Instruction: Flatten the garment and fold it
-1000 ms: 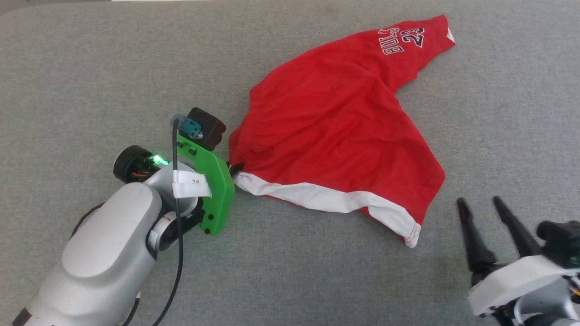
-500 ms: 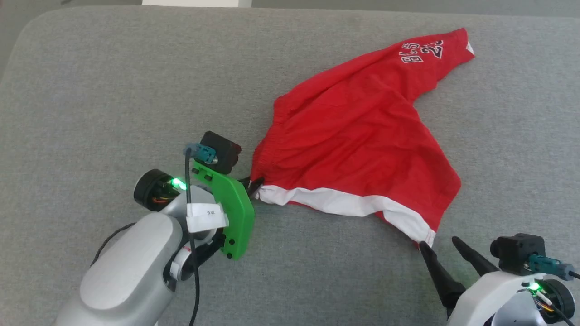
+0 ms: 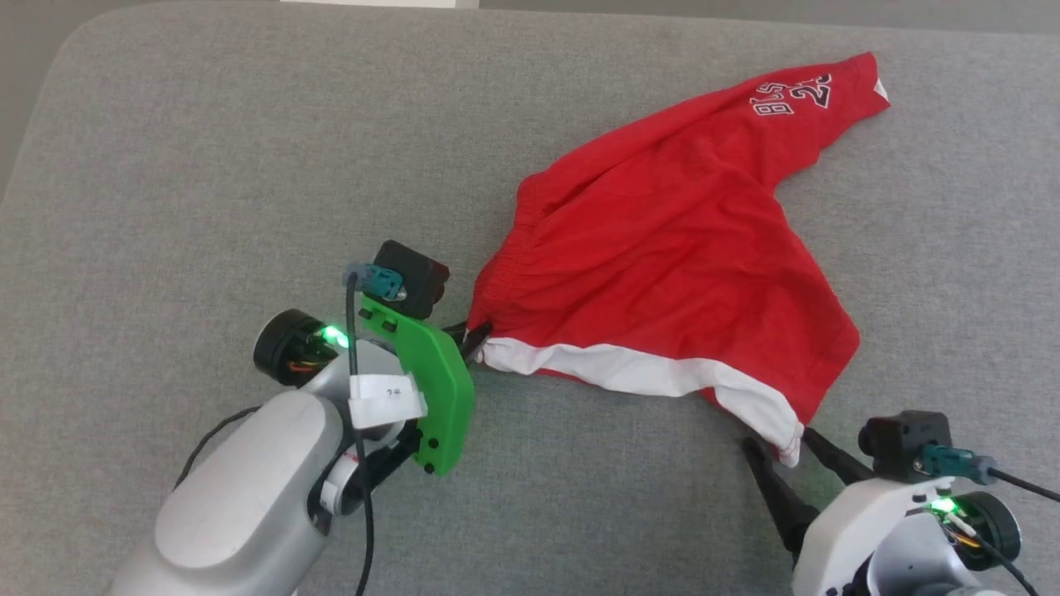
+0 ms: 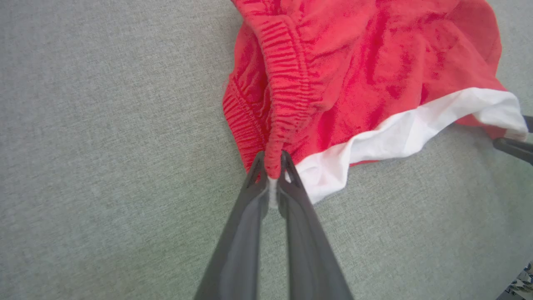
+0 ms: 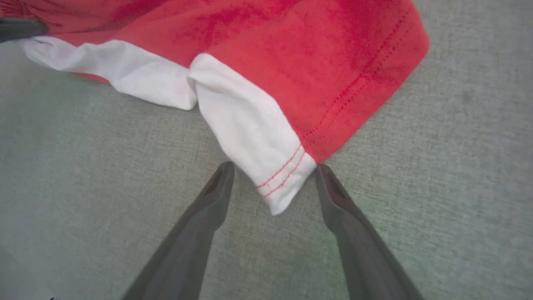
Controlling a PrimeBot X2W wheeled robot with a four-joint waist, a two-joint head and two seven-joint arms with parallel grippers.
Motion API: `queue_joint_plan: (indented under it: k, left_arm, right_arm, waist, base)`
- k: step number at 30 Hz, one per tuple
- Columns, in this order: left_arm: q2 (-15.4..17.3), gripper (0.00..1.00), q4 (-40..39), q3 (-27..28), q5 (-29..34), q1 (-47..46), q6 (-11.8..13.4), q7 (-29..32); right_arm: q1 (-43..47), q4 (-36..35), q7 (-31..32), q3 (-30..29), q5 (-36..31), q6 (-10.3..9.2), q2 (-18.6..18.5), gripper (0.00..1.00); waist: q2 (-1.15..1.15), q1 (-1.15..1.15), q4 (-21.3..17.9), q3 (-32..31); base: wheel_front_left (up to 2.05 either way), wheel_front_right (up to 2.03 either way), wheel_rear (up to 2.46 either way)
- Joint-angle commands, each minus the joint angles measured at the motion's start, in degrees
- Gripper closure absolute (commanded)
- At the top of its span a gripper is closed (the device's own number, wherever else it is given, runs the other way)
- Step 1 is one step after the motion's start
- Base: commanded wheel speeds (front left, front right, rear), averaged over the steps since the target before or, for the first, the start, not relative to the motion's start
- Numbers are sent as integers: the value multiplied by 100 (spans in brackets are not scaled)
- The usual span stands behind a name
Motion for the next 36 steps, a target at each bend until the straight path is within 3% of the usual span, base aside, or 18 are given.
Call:
queue_joint_plan:
  k: [1,3,4,5,6,18,28,36]
  left_arm:
    - [-20,100,-16,-14,79,-5,28,-30]
    - [-21,100,-14,-24,75,-2,23,-36]
    - [-21,100,-14,-28,73,-6,20,-36]
    - [-22,100,-12,-30,69,-11,17,-38]
    - [-20,100,-8,-28,64,-13,17,-40]
    - [-39,100,149,58,-63,107,74,-216]
    - [75,100,-297,414,-284,371,340,-460]
    - [216,100,-1125,857,-453,24,598,-303]
  right_arm:
    - [-125,53,-23,27,-75,-8,-14,0]
    - [-172,110,-81,9,-125,-8,-18,0]
    - [-193,131,-106,-12,-135,-8,-11,12]
    - [-219,154,-133,-33,-147,-8,-3,65]
    - [-239,162,-160,-48,-157,-8,3,100]
    - [-178,-84,-220,-211,-121,-8,-152,100]
    - [-469,-848,-115,-516,629,-8,-984,100]
    - [-1503,-1043,132,-807,1319,-8,-1609,100]
  waist:
    - [0,0,19,26]
    - [0,0,33,45]
    - [0,0,40,55]
    - [0,0,48,62]
    - [0,0,52,66]
    - [0,0,-1,-302]
    - [0,0,-89,-961]
    - [0,0,-101,-1268]
  base:
    - [0,0,0]
    - [0,0,0]
    - [0,0,0]
    - [0,0,0]
    - [0,0,0]
    - [0,0,0]
    - [0,0,0]
    - [0,0,0]
